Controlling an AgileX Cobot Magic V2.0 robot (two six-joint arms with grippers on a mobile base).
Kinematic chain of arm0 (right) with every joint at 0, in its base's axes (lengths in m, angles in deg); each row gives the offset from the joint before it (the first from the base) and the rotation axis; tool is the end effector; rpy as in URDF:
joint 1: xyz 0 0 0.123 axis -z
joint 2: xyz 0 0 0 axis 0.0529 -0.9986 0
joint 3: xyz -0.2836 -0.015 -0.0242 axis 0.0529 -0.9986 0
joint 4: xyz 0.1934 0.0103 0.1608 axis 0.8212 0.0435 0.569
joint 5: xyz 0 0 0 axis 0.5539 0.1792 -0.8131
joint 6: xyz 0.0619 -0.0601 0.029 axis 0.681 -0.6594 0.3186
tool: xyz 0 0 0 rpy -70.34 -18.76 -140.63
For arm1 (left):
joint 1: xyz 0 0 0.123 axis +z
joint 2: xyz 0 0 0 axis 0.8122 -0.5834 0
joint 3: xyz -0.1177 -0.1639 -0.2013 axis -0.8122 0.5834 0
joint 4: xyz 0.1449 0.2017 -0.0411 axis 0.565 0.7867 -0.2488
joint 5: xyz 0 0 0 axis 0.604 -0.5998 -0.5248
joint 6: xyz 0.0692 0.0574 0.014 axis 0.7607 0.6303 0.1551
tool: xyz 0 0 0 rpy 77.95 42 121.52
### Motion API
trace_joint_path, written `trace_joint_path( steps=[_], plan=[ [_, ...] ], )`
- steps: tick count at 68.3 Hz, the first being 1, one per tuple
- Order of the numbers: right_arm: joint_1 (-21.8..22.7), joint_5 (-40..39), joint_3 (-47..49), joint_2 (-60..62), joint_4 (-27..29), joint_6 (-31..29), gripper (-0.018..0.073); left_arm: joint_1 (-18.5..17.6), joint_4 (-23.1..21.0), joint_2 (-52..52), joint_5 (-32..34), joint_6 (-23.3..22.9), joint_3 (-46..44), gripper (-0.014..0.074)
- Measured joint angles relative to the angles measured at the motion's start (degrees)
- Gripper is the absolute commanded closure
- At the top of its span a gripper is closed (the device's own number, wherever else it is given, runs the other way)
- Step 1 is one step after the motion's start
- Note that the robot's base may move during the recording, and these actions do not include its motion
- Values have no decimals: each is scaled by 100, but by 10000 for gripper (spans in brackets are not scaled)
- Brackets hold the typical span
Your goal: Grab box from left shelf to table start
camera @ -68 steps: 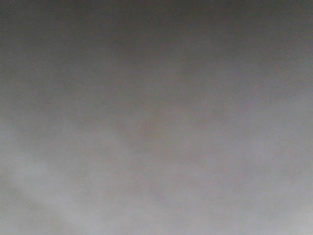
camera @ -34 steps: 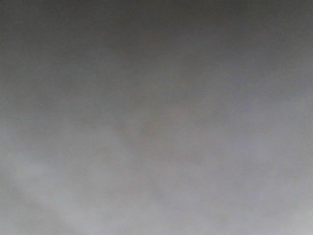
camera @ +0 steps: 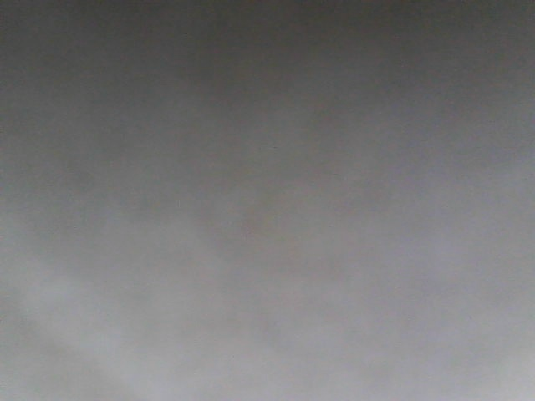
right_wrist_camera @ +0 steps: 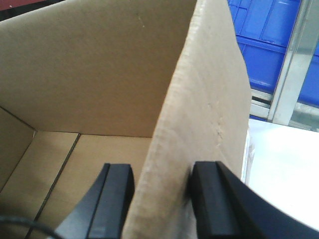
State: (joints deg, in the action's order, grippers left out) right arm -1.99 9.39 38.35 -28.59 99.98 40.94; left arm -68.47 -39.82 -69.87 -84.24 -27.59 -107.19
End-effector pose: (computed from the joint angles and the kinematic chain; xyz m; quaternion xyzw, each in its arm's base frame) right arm -0.0123 0.0225 0.4165 -0.1092 0.7457 0.1342 0.6434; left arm 0.0358 -0.0187 0.3108 0.0086 0.8806 -0.1668 0.4434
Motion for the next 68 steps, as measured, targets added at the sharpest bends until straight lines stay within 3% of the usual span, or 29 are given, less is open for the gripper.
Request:
trace_joint_path(
  steps=[48,68],
  plan=[
    [0,37,0,0,0,0,499,0,24,0,-101,0,-128,687],
    [0,530,266,-766,30,350,499,0,609,-866,-1300,0,-1694,687]
  ],
)
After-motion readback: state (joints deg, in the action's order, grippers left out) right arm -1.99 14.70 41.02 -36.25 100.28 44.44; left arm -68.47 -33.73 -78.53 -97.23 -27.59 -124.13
